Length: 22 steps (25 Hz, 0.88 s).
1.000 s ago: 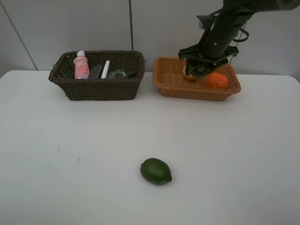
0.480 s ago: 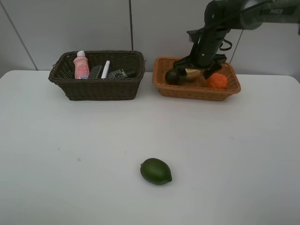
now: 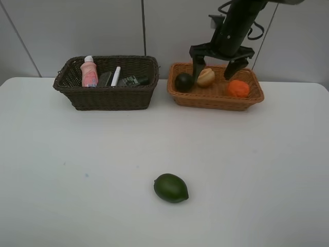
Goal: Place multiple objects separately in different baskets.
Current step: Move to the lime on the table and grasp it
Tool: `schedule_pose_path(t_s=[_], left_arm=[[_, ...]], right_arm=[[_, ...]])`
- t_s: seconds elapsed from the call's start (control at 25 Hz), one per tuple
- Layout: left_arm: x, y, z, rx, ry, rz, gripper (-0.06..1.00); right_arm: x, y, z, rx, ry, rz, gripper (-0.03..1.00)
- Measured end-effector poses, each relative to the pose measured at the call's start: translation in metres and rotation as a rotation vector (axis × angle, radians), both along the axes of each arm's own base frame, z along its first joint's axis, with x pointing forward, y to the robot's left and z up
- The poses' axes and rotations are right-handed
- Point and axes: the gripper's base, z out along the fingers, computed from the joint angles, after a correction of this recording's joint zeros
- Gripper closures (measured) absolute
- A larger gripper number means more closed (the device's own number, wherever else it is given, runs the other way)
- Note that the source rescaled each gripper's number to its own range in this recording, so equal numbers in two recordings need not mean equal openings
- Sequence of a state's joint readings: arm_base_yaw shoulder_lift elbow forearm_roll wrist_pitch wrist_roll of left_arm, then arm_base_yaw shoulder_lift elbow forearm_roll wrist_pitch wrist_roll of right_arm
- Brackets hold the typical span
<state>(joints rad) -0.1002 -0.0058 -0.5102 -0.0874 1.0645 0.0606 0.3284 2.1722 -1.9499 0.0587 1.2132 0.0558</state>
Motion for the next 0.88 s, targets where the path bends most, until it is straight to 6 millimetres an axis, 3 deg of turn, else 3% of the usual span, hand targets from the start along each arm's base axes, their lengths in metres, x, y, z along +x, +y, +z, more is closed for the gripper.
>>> schedule_pose_path(t_s=[0.24,0.36,0.6,0.76,0.88], left_arm=[[0.0,0.0,0.0,0.0,0.0,0.0,-0.06],[0.0,0.0,0.0,0.0,0.0,0.0,-0.06],[0.0,0.0,0.0,0.0,0.0,0.0,-0.06],[0.0,0.0,0.0,0.0,0.0,0.0,-0.06],[0.0,0.0,0.0,0.0,0.0,0.0,-0.06]], right_arm=[[-0.056,0.001,0.012,-0.008,0.082,0.038,-0.03],[-0.097,0.018,0.008,-0.035,0.138,0.119,-0.03],[-0.184,0.062,-0.026,-0.123,0.253,0.351,-0.03],[-0.228,0.091,-0.049,-0.149,0.234,0.526,-0.03],[-0.248,0.109,-0.056,-0.137,0.181,0.639,-0.03]])
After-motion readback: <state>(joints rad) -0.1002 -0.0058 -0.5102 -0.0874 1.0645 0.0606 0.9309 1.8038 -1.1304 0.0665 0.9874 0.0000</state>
